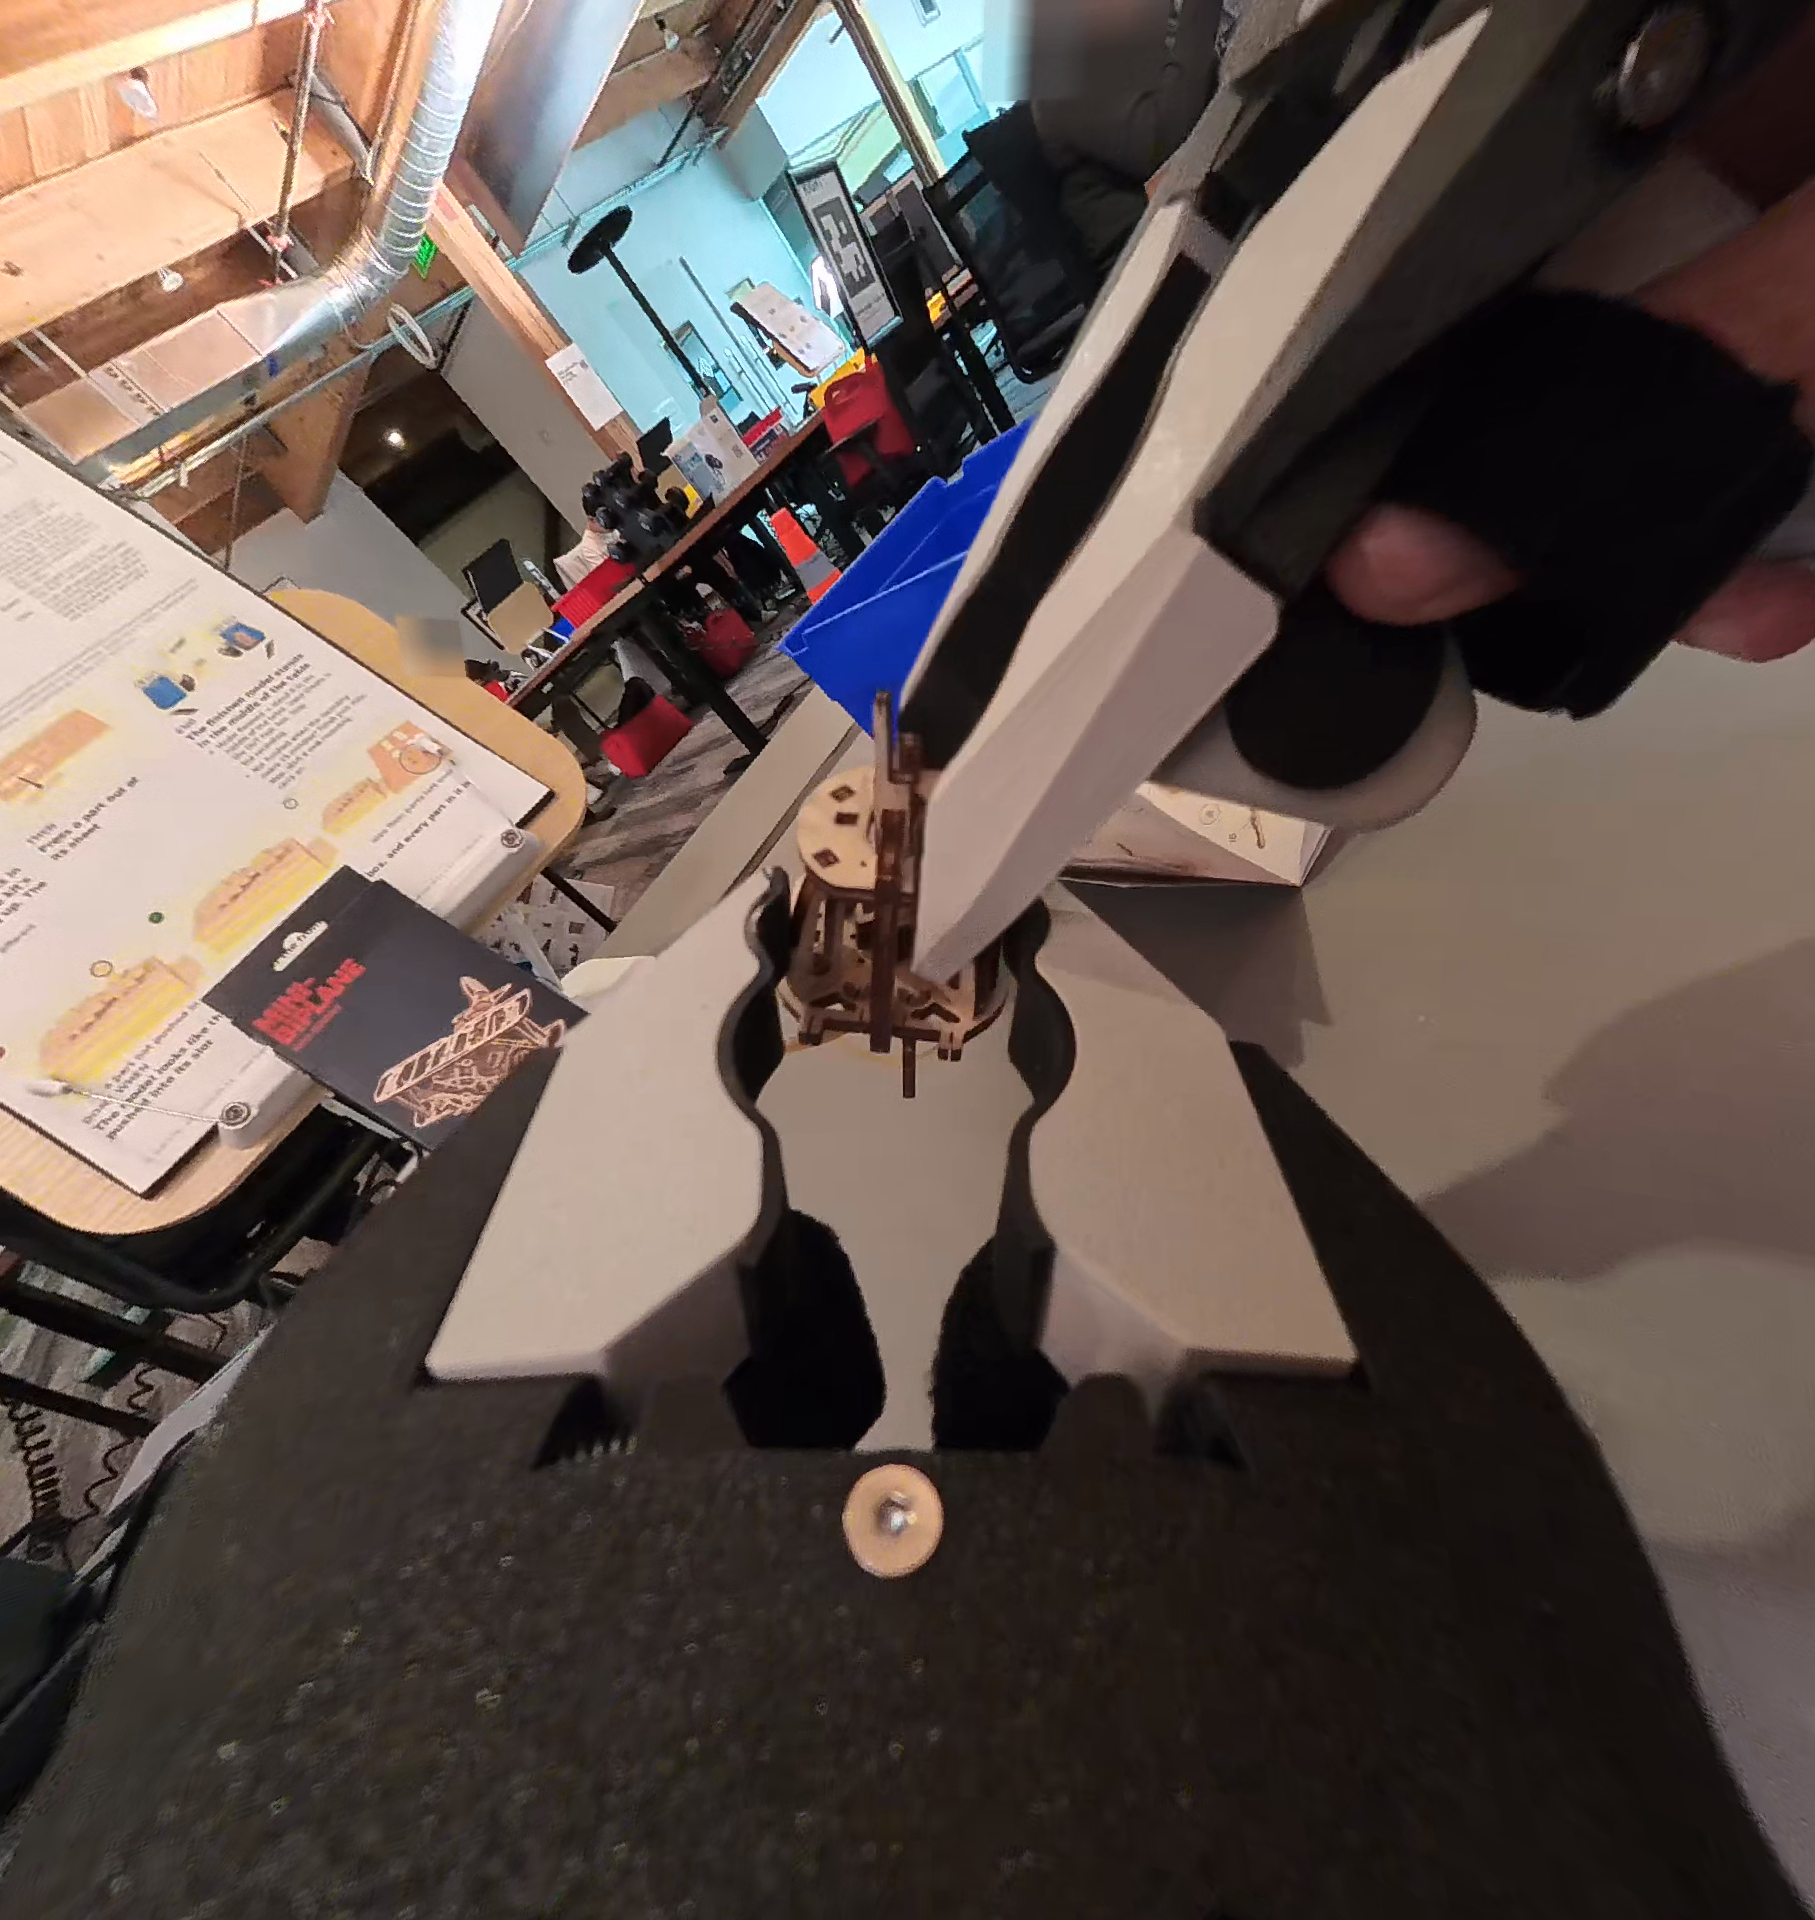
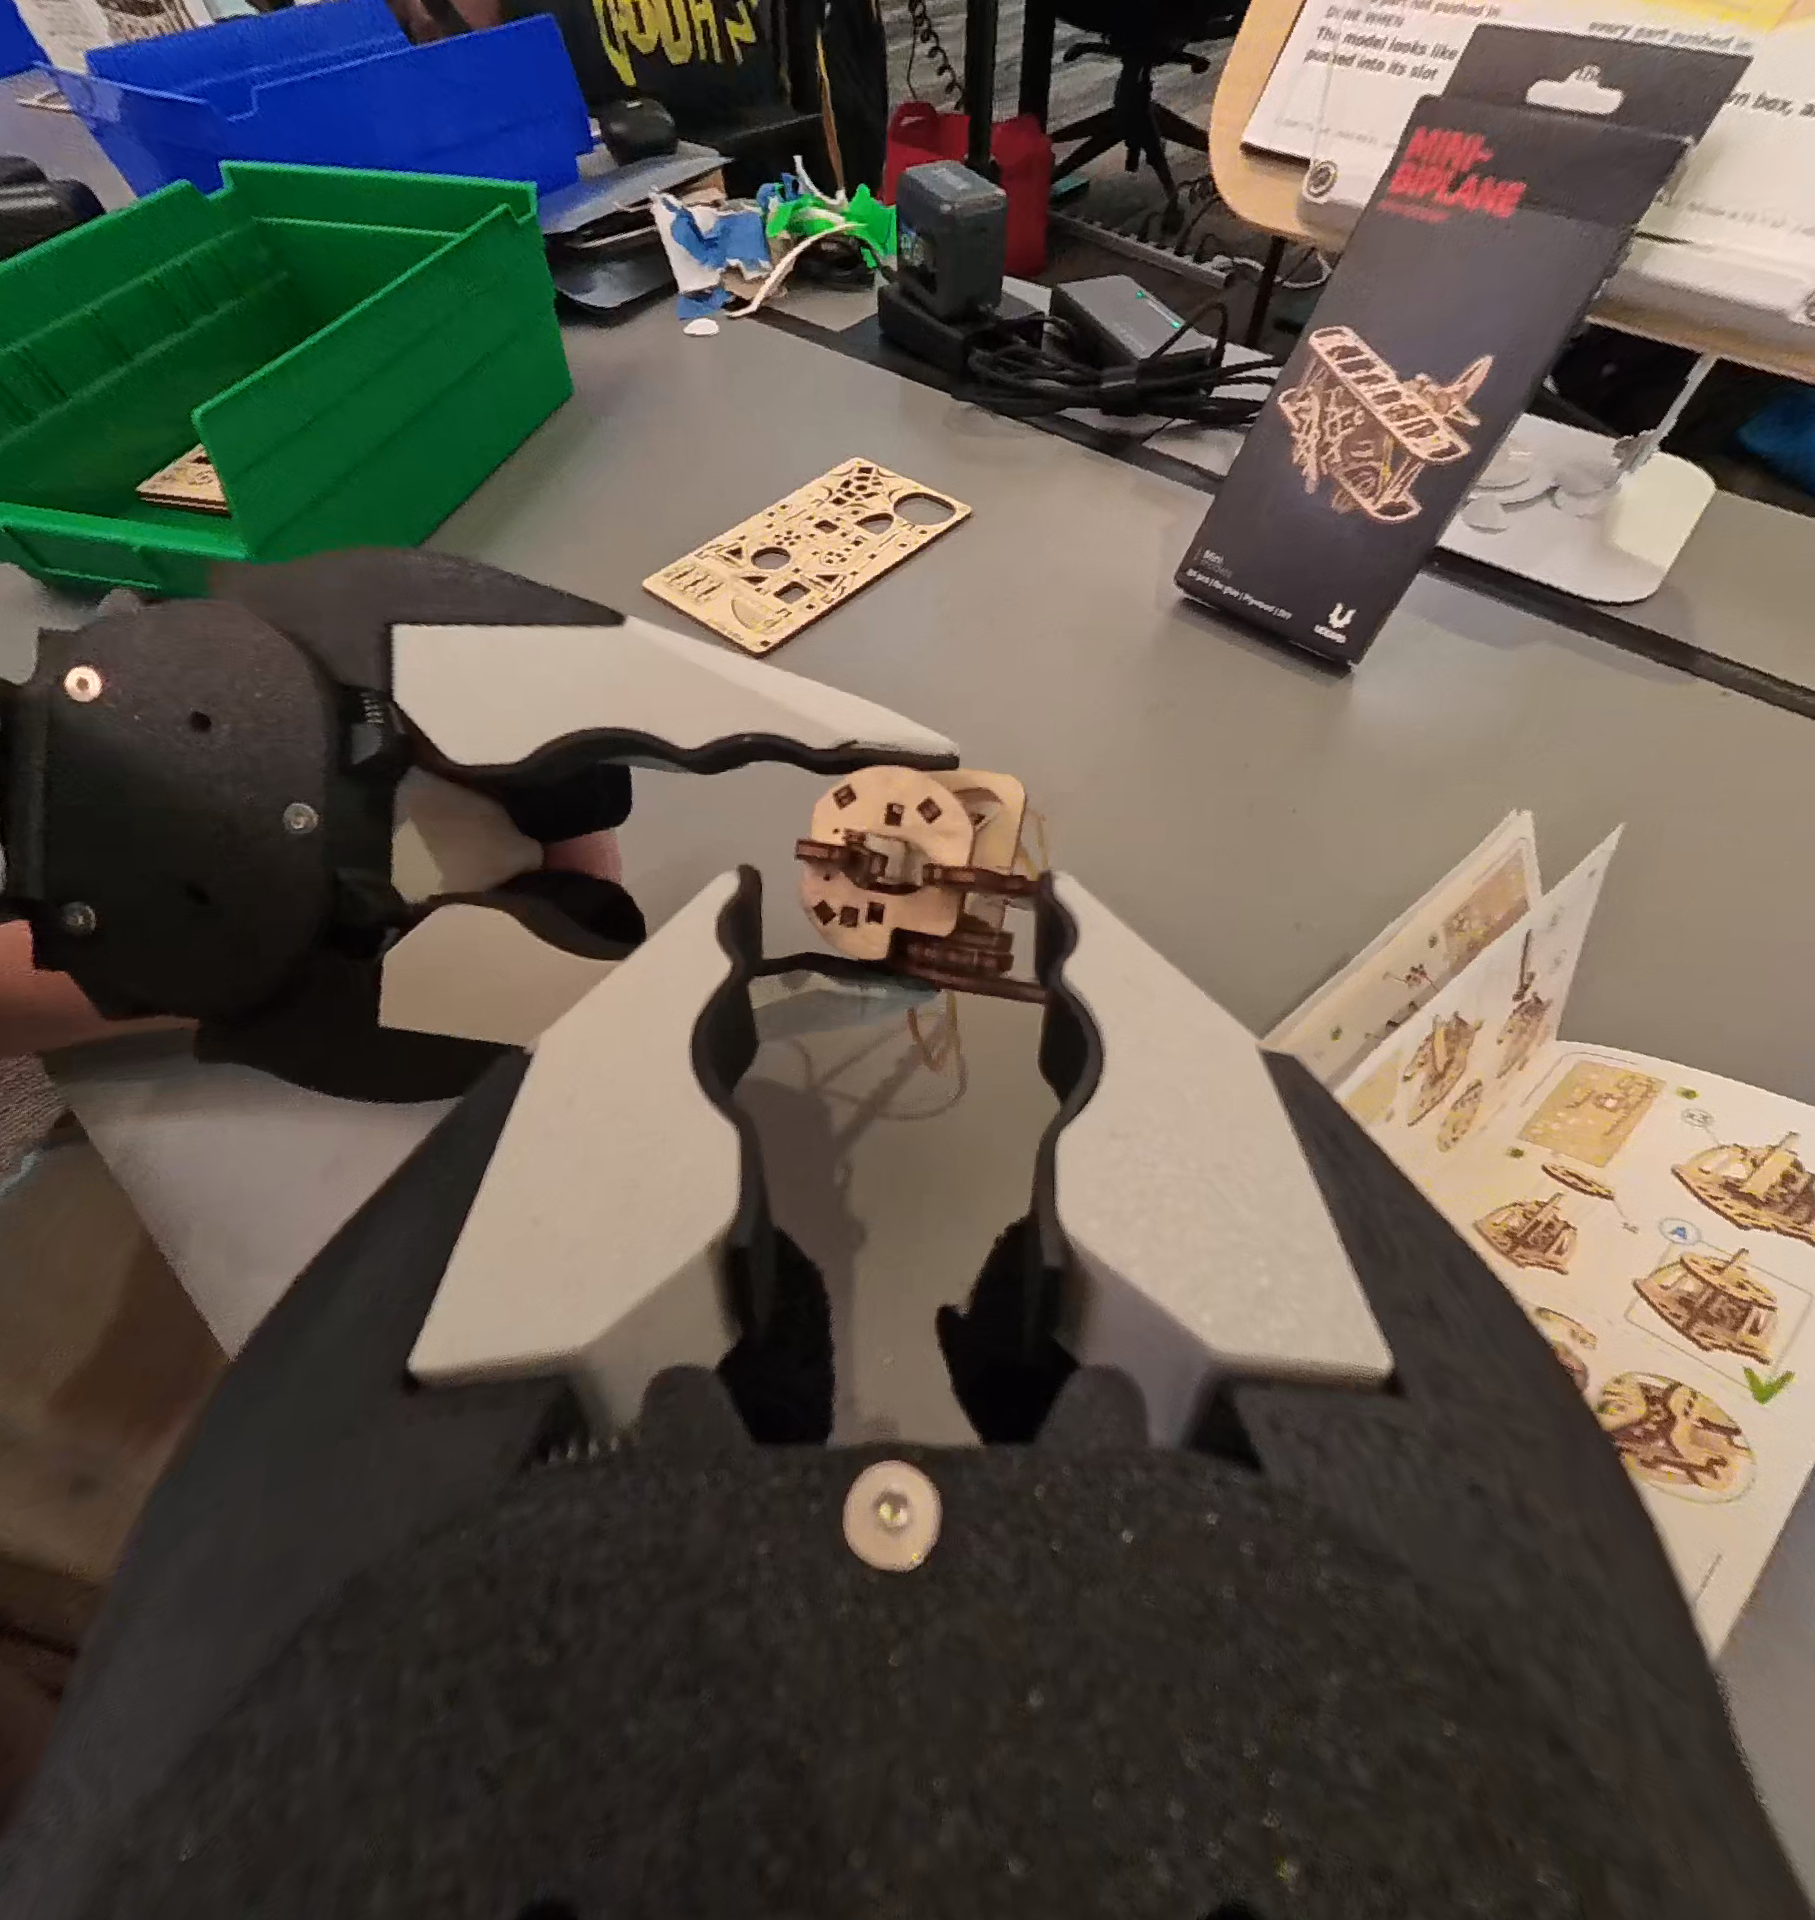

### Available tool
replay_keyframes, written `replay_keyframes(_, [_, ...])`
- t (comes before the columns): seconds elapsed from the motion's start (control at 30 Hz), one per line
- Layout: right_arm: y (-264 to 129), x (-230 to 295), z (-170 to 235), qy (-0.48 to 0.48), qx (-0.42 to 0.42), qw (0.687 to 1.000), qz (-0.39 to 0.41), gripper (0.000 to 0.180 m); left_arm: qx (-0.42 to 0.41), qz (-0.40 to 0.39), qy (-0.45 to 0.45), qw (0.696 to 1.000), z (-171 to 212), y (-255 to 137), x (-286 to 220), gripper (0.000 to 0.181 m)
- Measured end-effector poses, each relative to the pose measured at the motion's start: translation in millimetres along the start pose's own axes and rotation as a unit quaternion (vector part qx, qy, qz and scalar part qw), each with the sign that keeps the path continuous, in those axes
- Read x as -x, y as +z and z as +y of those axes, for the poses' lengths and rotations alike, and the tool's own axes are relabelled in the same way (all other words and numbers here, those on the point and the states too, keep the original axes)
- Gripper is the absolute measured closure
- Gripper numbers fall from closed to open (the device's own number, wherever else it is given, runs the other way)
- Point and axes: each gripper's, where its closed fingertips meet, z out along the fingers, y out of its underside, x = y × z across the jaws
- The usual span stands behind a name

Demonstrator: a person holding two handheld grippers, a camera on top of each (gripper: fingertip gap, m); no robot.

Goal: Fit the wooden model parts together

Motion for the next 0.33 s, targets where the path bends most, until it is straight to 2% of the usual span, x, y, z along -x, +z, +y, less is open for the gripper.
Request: replay_keyframes(0.33, [-0.2,-3.6,2.8,-0.010,0.015,0.999,0.042,0.138,-0.004,0.010,-0.034,0.999,0.6,0.0,1.4,0.142])
